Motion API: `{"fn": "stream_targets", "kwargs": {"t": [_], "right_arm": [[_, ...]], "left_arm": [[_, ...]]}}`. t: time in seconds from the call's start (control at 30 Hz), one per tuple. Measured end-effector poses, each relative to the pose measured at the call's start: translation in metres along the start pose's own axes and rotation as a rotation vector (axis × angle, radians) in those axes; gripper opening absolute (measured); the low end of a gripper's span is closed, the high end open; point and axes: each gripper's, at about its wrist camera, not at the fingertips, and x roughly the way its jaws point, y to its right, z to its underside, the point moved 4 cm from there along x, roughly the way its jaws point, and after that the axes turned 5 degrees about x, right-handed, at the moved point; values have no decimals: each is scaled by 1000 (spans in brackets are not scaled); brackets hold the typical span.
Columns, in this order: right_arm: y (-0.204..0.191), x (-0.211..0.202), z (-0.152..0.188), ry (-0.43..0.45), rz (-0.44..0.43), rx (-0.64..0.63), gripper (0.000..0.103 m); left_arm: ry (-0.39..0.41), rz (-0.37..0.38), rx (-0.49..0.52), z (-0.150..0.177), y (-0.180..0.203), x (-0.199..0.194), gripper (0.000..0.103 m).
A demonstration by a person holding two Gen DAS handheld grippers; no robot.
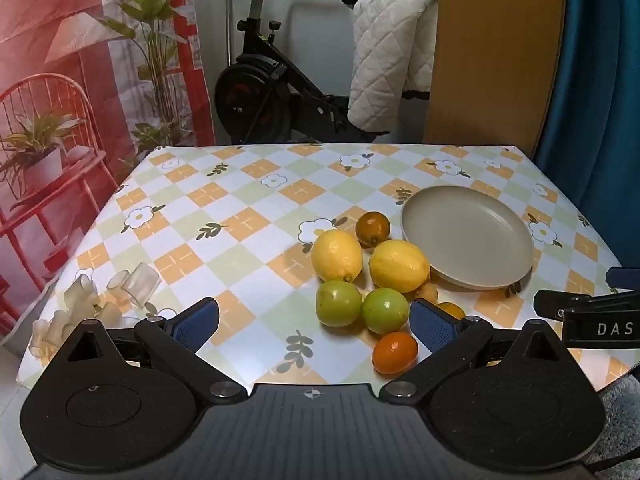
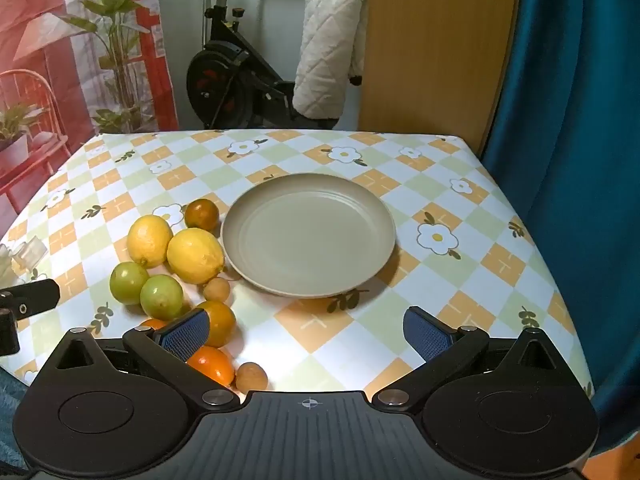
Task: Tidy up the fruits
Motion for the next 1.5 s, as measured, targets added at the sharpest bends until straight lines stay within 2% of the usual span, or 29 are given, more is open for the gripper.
{"fn": "stream_targets", "kwargs": {"t": [0.13, 0.2, 0.37, 1.5], "right_arm": [[-2, 1, -1, -3, -5, -1, 103], [2, 1, 2, -4, -4, 3, 103], [1, 1, 2, -11, -1, 3, 103], [-5, 8, 6, -13, -6, 3, 103]], "left_arm": [[-14, 32, -14, -5, -11, 2, 102], [11, 6, -1, -4, -5, -2, 102], [21, -1, 31, -3, 0, -1, 102], [23, 21, 22, 1, 0, 3, 102]]}}
